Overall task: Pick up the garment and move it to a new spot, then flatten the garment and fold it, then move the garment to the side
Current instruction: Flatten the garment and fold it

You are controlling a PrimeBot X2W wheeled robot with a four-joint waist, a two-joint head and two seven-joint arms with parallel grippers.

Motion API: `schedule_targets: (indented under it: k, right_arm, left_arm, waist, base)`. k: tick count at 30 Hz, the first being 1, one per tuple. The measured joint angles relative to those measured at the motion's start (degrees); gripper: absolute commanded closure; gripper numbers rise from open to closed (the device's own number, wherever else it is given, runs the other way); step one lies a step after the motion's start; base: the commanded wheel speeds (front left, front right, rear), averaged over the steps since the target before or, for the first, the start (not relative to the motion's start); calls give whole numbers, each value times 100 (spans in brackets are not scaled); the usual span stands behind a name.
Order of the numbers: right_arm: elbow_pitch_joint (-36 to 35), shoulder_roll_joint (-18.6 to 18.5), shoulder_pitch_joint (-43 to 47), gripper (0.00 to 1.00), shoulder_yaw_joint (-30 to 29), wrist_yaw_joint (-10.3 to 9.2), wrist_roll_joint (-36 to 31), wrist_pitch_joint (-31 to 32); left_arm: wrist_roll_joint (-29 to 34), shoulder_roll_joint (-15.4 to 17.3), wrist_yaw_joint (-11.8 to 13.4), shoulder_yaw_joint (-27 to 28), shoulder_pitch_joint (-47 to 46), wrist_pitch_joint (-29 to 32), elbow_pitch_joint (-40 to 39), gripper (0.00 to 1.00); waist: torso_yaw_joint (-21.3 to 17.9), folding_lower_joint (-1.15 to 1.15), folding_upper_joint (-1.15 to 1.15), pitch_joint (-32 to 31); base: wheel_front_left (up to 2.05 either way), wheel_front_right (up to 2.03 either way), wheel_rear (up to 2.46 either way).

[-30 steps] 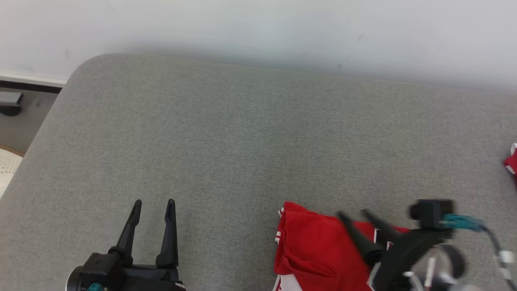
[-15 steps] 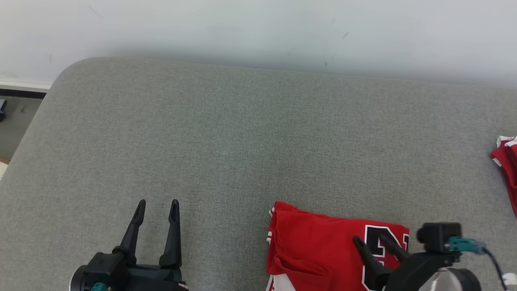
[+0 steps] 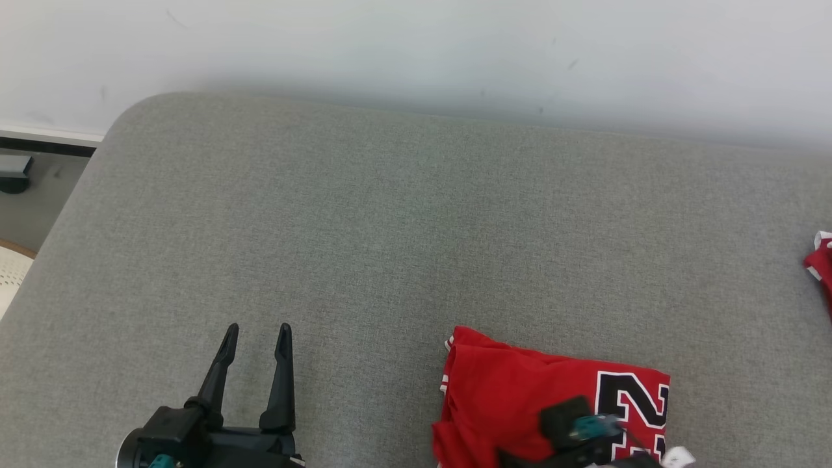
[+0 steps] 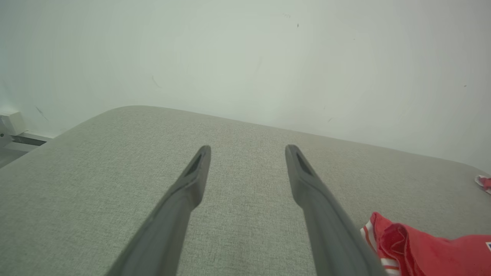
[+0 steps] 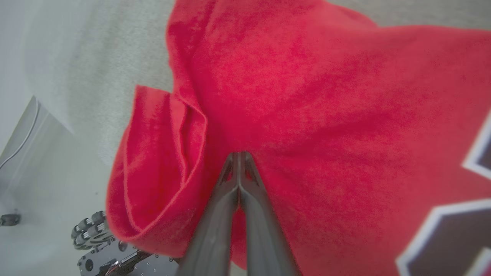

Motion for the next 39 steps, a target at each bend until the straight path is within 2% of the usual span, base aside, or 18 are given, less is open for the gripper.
schedule_targets:
  k: [7,14,18,19,20,21,22,28,34,39]
  right_arm:
    - [335,-80,-247,100,1174,0,324,-13]
    - [525,-198,-377,100,1615,0,535,-131]
    - [491,-182,-506,100,1559,0,650,-389]
    - [450,-169,-523,82,1482,0,654,-477]
    - [407,-159,-555,36,1379,0,659,-577]
    - [346,-152,-594,4,1229,0,656,-673]
    - [272,-134,-612,0,1061,0,642,-730]
    - [-286,-65,-561,0,133,0,410,-1247]
    - [-546,-9,-287,0,-1055,0,155,-2469]
    - [-468,-9,-124,0,-1711,0,96,-3387]
  left_arm:
    - [0,0,-4,-30,4,0,13,0]
    - [0,0,-4,-25,14,0,15,0]
    - [0,0,-4,-5,16,0,13,0]
    - [0,0,-4,2,16,0,11,0]
    - [1,0,-4,10,19,0,7,0]
    - [1,-1,-4,25,21,0,0,0]
    - [1,0,-4,43,24,0,-5,0]
    - [23,2,4,168,96,0,-85,0]
    - [65,1,3,280,122,0,-141,0]
    - [65,1,-5,354,213,0,-162,0]
  waist:
    - [25,0,0,-52]
    - [33,0,0,-67]
    - [7,0,0,-66]
    - [-2,0,0,-67]
    - [-13,0,0,-68]
    - [-25,0,0,-69]
    - [-40,0,0,-71]
    - [-185,0,0,-87]
    - [-367,0,0,-198]
    - [-485,0,0,-332]
  base:
    - [0,0,0]
    - [0,0,0]
    - [0,0,0]
    - [0,0,0]
    - [0,0,0]
    - [0,0,0]
    - [0,0,0]
    - [0,0,0]
    - [0,0,0]
    - [0,0,0]
